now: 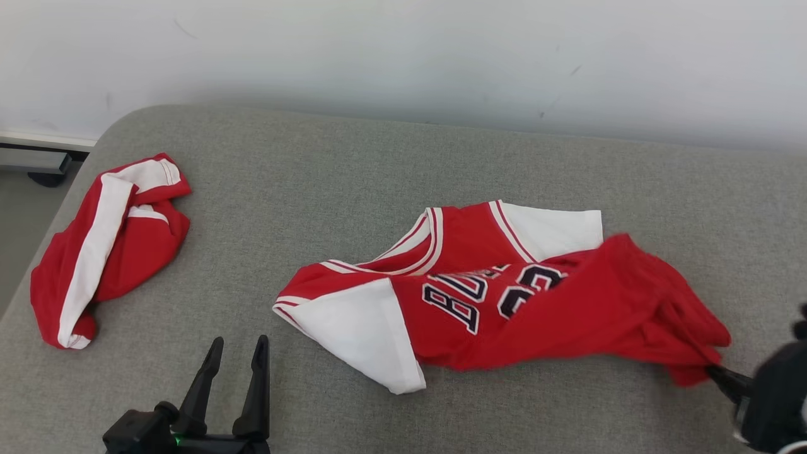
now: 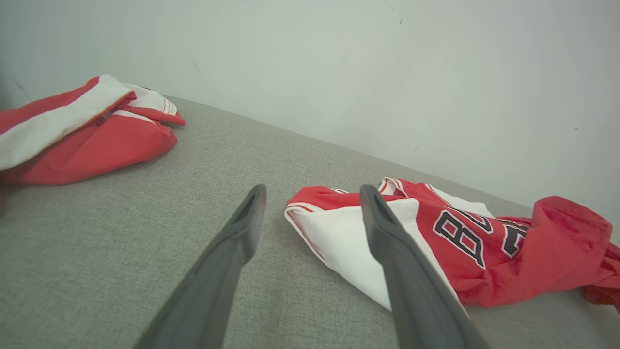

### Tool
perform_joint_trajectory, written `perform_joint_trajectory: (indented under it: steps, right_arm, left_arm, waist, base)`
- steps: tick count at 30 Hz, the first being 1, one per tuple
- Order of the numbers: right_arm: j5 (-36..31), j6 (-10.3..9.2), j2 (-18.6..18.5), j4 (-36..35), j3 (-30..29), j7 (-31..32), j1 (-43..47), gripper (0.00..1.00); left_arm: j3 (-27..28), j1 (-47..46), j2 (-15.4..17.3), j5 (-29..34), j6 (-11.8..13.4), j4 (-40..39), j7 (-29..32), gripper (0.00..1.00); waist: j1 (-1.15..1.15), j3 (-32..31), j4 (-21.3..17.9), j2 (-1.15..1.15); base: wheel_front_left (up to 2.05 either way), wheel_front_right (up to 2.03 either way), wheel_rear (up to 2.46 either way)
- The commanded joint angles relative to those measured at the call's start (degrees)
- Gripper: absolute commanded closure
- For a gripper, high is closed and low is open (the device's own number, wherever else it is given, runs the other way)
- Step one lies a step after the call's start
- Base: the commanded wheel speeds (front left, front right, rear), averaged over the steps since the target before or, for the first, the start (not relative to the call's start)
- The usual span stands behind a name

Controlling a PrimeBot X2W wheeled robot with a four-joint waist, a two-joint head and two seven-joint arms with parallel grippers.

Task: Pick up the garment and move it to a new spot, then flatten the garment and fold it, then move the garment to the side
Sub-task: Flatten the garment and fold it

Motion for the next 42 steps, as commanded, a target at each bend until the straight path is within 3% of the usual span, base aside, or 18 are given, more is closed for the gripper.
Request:
perform_joint_trajectory:
  steps: [1,5,9,17,18,19,24,34,42]
  right_arm:
    - [1.5,-0.02,-0.3,-0.2,-2.0,1.0,0.4,1.0]
    - [5.1,-0.02,-0.1,3.7,-9.0,2.9,-0.1,1.0]
    - [6.9,-0.02,-0.2,10.8,-11.0,3.4,-1.5,1.0]
    - [2.6,-0.02,-0.2,22.7,-14.6,0.4,-3.9,1.0]
    - [2.3,-0.02,-0.2,23.6,-14.7,-0.4,-4.2,0.62]
    - [1.8,-0.02,-0.2,24.4,-14.5,-1.0,-4.3,0.0]
    - [-1.7,-0.04,-0.2,23.7,-14.0,-4.1,-3.6,0.0]
    - [-4.8,-0.03,-0.2,15.6,-12.9,-15.3,-0.3,0.0]
    - [-4.4,-0.03,-0.2,13.5,-9.9,-30.5,-1.1,0.0]
  left_arm:
    - [0.2,-0.1,0.2,0.3,0.1,0.2,-0.1,0.0]
    - [0.5,-0.1,0.2,0.4,0.1,0.1,-0.1,0.0]
    - [0.4,-0.4,0.4,0.4,0.1,0.4,-0.1,0.0]
    - [-0.3,-0.7,0.8,0.5,0.1,0.9,-0.1,0.0]
    - [-0.3,-0.6,0.8,0.5,0.1,0.9,-0.1,0.0]
    - [-0.3,-0.5,0.9,0.5,0.1,0.9,-0.1,0.0]
    - [-0.2,-0.1,0.9,0.6,0.1,0.9,-0.1,0.0]
    - [1.2,2.3,1.1,1.0,0.6,0.0,-0.1,0.0]
    - [2.0,3.0,1.4,1.5,1.1,-0.9,-0.1,0.0]
  waist:
    - [0.0,0.0,0.0,0.0]
    - [0.0,0.0,-0.2,0.0]
    - [0.0,0.1,-0.6,0.0]
    - [0.0,-0.3,-0.3,0.0]
    - [0.0,-0.3,-0.2,0.0]
    - [0.0,-0.4,-0.1,0.0]
    - [0.0,-1.0,0.2,0.0]
    - [0.0,-4.2,-0.8,0.0]
    - [0.0,-6.2,-2.3,0.0]
  base:
    - [0.0,0.0,0.0]
    - [0.0,0.0,0.0]
    - [0.0,0.0,0.0]
    - [0.0,0.0,0.0]
    - [0.0,0.0,0.0]
    - [0.0,0.0,0.0]
    - [0.0,0.0,0.0]
    - [0.0,0.0,0.0]
    - [0.0,0.0,0.0]
